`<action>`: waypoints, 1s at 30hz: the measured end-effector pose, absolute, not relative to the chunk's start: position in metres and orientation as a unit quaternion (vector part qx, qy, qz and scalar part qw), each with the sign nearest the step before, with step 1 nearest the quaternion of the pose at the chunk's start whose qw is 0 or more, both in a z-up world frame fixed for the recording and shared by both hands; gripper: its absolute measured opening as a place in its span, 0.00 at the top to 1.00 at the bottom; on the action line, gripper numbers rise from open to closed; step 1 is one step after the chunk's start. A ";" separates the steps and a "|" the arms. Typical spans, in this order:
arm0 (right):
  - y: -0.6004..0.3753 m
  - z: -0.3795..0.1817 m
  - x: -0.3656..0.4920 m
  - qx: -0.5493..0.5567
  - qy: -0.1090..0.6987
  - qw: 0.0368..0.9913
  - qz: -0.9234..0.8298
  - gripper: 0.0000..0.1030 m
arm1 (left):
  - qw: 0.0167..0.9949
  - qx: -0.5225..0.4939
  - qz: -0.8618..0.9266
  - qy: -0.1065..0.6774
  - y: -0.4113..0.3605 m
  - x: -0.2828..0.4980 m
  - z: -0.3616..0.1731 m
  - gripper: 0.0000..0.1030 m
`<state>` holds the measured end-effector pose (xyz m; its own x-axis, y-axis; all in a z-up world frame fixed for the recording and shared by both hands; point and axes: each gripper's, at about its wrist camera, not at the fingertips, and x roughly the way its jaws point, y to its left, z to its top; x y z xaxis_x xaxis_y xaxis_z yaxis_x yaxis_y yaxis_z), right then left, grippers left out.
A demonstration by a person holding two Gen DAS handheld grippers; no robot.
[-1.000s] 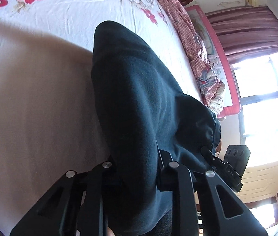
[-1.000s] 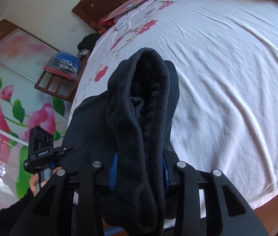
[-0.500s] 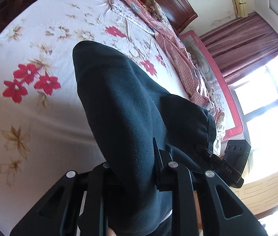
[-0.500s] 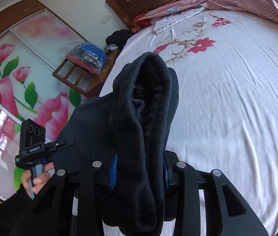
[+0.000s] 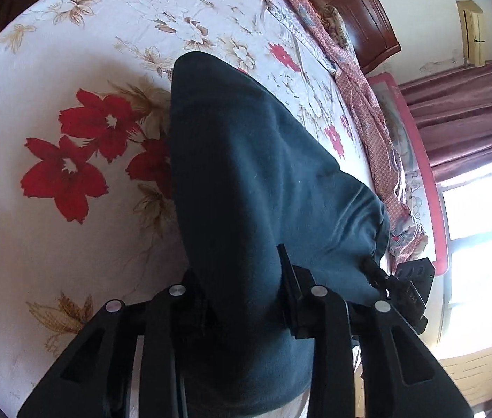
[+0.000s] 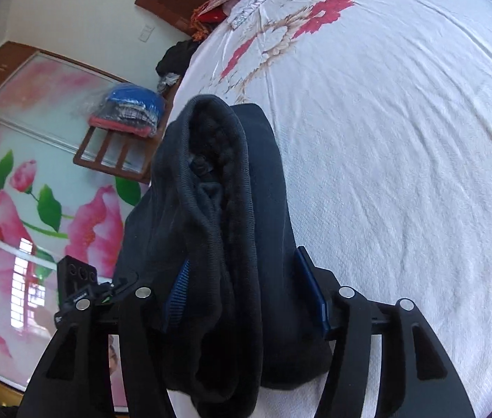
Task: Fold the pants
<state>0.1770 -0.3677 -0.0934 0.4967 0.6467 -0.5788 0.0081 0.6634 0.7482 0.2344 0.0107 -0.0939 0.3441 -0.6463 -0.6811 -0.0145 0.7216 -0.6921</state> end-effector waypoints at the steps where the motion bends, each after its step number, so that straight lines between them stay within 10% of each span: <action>1: -0.373 -0.086 0.171 0.352 0.461 0.792 0.191 0.40 | 0.764 -0.300 -0.203 0.533 0.014 0.231 -0.087 0.66; 3: -0.385 -0.067 0.157 0.349 0.456 0.800 0.172 0.36 | 0.790 -0.263 -0.183 0.522 0.020 0.221 -0.066 0.58; 6: -0.386 -0.029 0.134 0.304 0.453 0.827 0.133 0.29 | 0.851 -0.155 -0.104 0.491 0.021 0.201 -0.023 0.18; 11: -0.350 0.032 0.095 0.227 0.441 0.866 0.065 0.22 | 0.916 -0.016 0.016 0.400 0.018 0.134 0.046 0.03; 30: -0.224 0.043 0.011 0.004 0.400 0.915 -0.043 0.12 | 0.915 0.048 0.058 0.397 -0.048 0.032 0.039 0.02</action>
